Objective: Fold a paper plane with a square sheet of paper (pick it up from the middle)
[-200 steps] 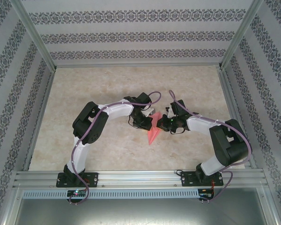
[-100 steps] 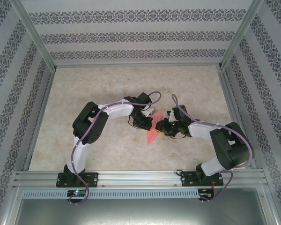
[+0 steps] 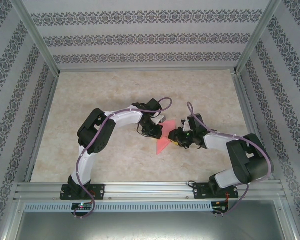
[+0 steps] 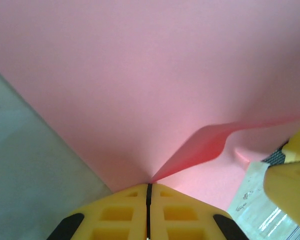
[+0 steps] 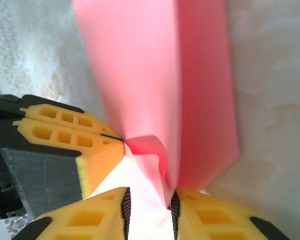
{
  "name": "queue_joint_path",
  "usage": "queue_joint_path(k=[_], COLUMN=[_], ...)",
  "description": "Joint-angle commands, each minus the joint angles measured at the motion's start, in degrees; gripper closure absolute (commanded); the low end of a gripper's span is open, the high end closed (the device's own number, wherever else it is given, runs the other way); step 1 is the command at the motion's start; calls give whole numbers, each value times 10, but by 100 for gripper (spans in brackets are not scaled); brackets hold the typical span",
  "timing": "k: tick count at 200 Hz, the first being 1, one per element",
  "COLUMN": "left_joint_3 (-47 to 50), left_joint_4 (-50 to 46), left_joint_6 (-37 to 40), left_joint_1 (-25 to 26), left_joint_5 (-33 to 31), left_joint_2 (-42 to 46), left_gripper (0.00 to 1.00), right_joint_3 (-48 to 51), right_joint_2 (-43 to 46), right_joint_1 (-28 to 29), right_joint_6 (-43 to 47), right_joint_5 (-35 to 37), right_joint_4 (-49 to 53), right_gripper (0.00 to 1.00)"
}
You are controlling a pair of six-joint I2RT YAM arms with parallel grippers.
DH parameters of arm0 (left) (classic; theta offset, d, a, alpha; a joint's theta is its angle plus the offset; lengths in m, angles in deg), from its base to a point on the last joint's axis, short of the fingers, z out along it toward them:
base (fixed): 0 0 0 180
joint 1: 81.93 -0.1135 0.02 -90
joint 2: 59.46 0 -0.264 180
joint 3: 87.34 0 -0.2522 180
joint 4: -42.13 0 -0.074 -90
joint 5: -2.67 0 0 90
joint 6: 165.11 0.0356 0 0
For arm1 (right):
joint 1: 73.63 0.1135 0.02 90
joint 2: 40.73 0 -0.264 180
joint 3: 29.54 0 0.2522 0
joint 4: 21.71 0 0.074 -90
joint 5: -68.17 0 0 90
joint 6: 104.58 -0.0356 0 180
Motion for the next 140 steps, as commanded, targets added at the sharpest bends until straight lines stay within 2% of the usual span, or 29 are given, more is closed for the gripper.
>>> queue_joint_path(k=[1,83,140], left_joint_3=[41,38,36], left_joint_4=[-30,-32,-31], left_joint_6=[13,11,11], left_joint_1=[3,3,3], left_joint_5=[-88,-84,-78], left_joint_2=[-63,-63,-67], left_gripper=[90,90,90], right_joint_3=[-12,-8,11], right_joint_2=[9,-45,-37], right_joint_1=[-12,-8,5], right_joint_6=[22,4,-24], right_joint_5=[-11,-60,-70], right_joint_4=[24,-39,-75], right_gripper=[70,69,70])
